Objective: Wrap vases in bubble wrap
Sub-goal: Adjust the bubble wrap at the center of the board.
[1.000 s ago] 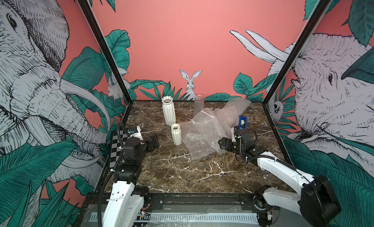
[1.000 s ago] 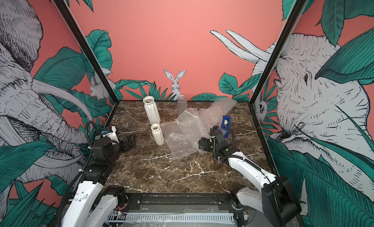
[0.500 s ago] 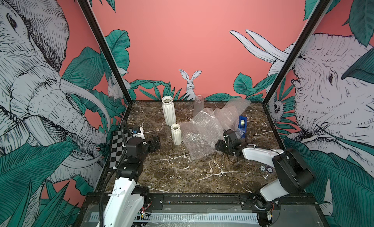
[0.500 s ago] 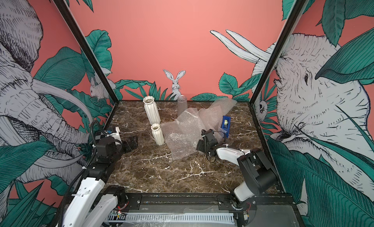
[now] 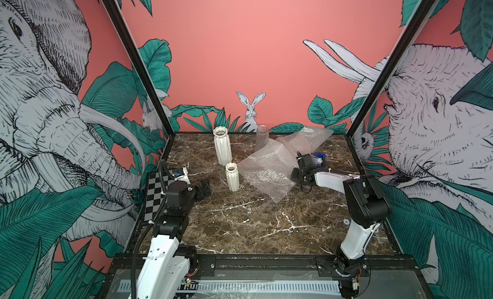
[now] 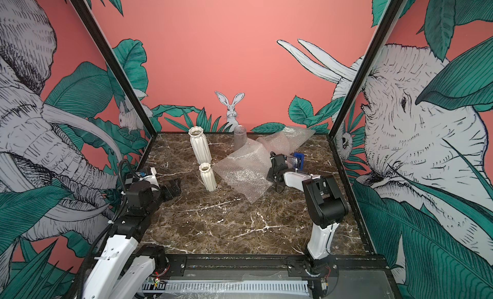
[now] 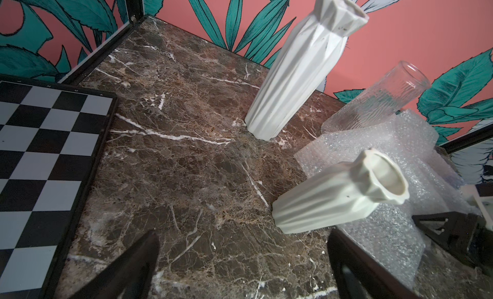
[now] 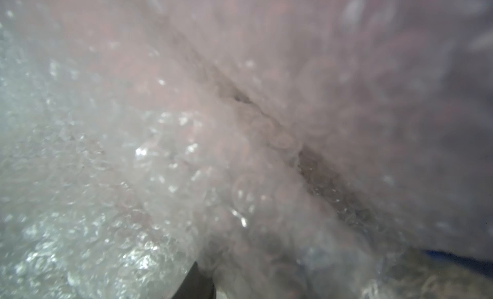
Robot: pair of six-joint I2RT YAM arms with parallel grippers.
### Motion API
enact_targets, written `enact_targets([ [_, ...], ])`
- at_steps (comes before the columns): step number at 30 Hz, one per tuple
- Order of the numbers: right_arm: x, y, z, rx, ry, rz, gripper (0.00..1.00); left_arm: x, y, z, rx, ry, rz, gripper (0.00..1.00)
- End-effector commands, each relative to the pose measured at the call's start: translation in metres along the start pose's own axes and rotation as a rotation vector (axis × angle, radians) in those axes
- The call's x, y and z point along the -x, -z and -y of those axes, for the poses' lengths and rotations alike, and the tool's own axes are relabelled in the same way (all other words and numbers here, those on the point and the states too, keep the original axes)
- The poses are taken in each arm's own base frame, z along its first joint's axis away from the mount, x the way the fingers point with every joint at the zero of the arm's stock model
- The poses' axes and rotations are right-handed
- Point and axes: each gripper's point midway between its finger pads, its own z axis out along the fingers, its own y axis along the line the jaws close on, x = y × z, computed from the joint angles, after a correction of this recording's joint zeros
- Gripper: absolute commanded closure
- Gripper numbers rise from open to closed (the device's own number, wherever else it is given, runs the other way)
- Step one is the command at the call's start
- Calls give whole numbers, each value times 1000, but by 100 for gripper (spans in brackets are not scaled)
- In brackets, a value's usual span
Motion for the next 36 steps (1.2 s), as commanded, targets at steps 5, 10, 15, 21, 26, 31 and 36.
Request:
enact_targets([
  [5, 67, 16, 4, -38, 132, 95, 62, -3, -1, -2, 8, 5, 1, 1],
  [10, 49, 53, -11, 61, 145, 75, 40, -2, 1, -1, 5, 2, 1, 1],
  [15, -1, 79, -6, 68, 140, 14, 22, -1, -1, 2, -8, 0, -9, 1],
  [21, -62, 90, -30, 183, 95, -69, 16, -1, -4, 6, -19, -6, -22, 1],
  [26, -92, 80, -57, 287, 8, -109, 21, -2, -5, 7, -29, 9, -22, 1],
  [31, -111, 54, -64, 264, -35, -153, 30, -4, -5, 8, -36, 14, -32, 1],
  [36, -108, 42, -65, 221, -12, -146, 45, -2, 0, 9, -38, 9, -24, 1],
])
